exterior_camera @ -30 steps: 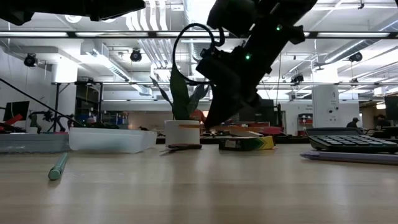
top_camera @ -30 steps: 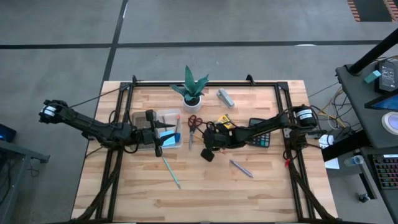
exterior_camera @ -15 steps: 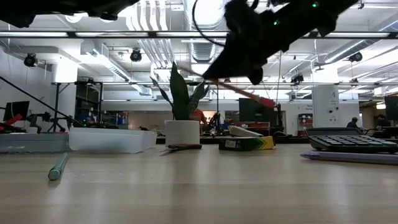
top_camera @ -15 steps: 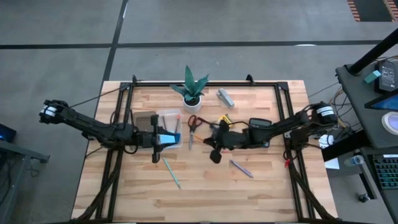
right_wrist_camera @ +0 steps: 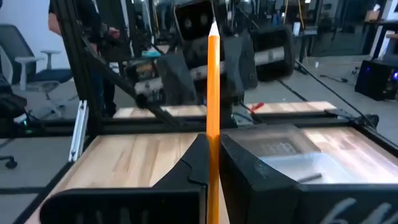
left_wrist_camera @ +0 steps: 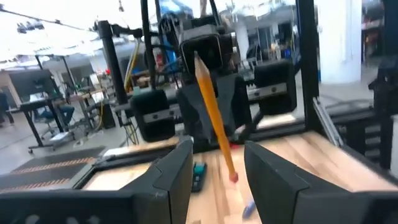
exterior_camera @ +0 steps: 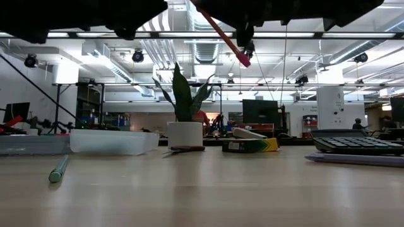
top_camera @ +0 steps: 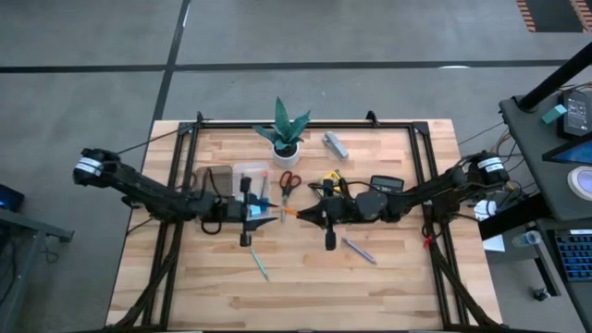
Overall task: Pack school essentials
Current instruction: Put the orange pencil into the white and black box
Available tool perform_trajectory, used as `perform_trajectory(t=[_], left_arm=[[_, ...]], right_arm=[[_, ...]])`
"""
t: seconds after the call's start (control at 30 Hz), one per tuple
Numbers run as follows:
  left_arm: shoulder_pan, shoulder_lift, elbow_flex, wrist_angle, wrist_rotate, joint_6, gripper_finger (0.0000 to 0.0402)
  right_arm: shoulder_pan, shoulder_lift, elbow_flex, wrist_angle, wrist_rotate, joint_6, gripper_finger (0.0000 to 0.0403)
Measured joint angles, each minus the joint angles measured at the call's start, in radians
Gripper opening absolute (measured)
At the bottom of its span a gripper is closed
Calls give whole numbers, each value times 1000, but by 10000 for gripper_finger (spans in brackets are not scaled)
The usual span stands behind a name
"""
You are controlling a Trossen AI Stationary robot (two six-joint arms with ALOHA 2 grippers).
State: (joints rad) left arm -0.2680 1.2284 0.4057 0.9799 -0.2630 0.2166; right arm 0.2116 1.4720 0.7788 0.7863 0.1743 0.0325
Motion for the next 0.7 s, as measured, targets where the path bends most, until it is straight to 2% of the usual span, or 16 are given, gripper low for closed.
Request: perform_trajectory(t=[0.17, 0.33, 0.5, 0.7], left_arm=[[0, 150, 6, 255, 0, -1, 128], [6, 267, 25, 418, 1, 1, 128], [7, 342, 54, 499, 2, -1, 128], [17, 364, 99, 513, 43, 1, 128]], right_arm=[[0, 5, 0, 18, -19, -6, 13], [0, 5, 0, 27, -22, -8, 13], [0, 5, 0, 27, -25, -10, 13], [0, 5, 0, 26, -25, -11, 13]])
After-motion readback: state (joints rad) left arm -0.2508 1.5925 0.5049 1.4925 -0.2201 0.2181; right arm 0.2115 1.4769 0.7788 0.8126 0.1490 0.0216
